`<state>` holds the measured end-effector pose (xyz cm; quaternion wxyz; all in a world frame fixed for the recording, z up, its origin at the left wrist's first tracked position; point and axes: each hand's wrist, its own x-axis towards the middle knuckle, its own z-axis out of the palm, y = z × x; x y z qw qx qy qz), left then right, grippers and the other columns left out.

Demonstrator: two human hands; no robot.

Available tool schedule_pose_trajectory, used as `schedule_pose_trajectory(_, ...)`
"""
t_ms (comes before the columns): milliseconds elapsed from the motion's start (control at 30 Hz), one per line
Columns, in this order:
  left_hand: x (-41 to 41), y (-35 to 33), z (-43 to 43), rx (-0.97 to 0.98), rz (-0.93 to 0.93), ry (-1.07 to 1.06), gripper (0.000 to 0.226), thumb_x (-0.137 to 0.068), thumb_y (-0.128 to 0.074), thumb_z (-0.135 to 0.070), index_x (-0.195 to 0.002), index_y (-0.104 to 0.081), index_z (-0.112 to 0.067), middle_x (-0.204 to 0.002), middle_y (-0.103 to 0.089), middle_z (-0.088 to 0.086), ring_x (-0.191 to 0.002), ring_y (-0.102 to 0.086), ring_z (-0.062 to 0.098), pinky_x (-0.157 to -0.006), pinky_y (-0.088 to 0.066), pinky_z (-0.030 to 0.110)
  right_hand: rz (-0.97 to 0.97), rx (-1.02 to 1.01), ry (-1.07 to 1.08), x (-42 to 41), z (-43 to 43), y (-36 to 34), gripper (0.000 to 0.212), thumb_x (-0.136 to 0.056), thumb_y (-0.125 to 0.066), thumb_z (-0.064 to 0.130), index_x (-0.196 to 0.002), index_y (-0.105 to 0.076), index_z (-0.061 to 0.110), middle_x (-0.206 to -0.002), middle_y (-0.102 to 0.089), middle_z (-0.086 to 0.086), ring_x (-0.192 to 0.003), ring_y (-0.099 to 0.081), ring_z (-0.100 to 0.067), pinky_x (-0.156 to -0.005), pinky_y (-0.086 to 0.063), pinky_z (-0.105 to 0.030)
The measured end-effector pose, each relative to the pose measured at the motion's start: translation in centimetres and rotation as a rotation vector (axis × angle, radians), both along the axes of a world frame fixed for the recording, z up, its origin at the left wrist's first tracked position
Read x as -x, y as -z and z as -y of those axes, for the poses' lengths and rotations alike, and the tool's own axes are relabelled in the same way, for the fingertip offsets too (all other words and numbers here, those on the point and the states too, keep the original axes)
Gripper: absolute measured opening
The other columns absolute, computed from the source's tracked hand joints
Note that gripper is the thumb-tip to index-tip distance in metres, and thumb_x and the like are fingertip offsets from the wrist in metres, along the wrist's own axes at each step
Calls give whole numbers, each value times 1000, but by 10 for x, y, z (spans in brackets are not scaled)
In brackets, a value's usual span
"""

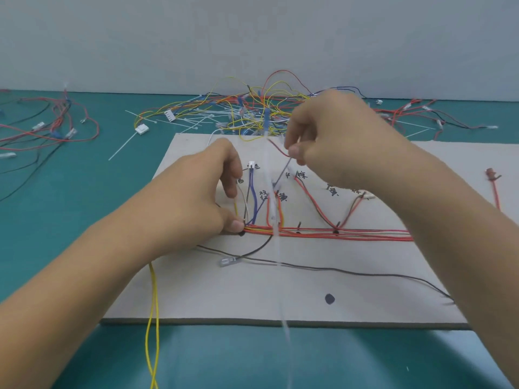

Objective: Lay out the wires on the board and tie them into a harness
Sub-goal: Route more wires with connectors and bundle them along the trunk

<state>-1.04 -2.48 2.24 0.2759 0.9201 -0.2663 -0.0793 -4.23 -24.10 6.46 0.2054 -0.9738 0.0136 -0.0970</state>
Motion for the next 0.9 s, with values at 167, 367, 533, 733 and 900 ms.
schedule_pose_trajectory(167, -1, 5, 0, 36, 73, -170, 106, -36, -102, -50, -112, -28, -50, -100, -54, -23, -92, -61, 18, -86, -46, 42, -11, 47, -38, -30, -19, 5, 17, -84, -67, 3, -83, -73, 19, -75, -68, 5, -72, -64, -11, -55, -43, -16)
schedule_pose_trajectory(367, -7, 8, -4, -95, 266, -315, 166, -1, -57, -88, -153, -5, -43, -131, -53, -8, -126, -47, 28, -86, -19, 39, -24, 41, -54, -47, -30, 10, 16, -83, -66, 0, -82, -73, 15, -81, -72, -1, -83, -69, -19, -71, -56, -27)
schedule_pose_trajectory(533, -6, 4, -5, -37, 202, -221, 154, -10, -72, -79, -146, -1, -65, -109, -52, -28, -106, -34, 9, -78, -14, 31, -49, 35, -59, -52, -34, 16, 15, -84, -66, -1, -84, -73, 13, -85, -72, -1, -88, -69, -20, -73, -55, -27)
schedule_pose_trajectory(733, -3, 6, -9, -21, 210, -114, 97, -33, -94, -62, -117, -46, -63, -115, -50, -34, -95, -18, 0, -81, -17, 30, -77, 22, -56, -56, -34, 20, 14, -84, -68, 1, -83, -73, 14, -81, -72, -1, -85, -69, -18, -65, -52, -22)
schedule_pose_trajectory(900, -12, 12, -14, -47, 209, -91, 95, -23, -80, -82, -113, -56, -60, -109, -53, -39, -110, -32, 8, -84, -20, 28, -66, 13, -48, -59, -34, 26, 15, -82, -70, 2, -80, -72, 17, -78, -71, 2, -82, -67, -17, -57, -45, -18)
